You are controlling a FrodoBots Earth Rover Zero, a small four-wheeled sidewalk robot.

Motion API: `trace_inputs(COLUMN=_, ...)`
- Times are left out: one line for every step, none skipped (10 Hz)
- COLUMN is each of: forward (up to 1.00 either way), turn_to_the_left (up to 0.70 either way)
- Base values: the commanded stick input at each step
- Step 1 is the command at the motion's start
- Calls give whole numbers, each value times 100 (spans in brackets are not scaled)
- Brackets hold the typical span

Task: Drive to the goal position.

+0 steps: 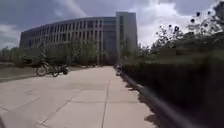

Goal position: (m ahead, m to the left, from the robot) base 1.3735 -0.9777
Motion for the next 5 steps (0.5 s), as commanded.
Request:
trace_inputs(forward=70, turn_to_the_left=0)
trace_inputs(forward=70, turn_to_the_left=0)
trace_inputs(forward=70, turn_to_the_left=0)
trace_inputs(forward=70, turn_to_the_left=0)
trace_inputs(forward=70, turn_to_the_left=0)
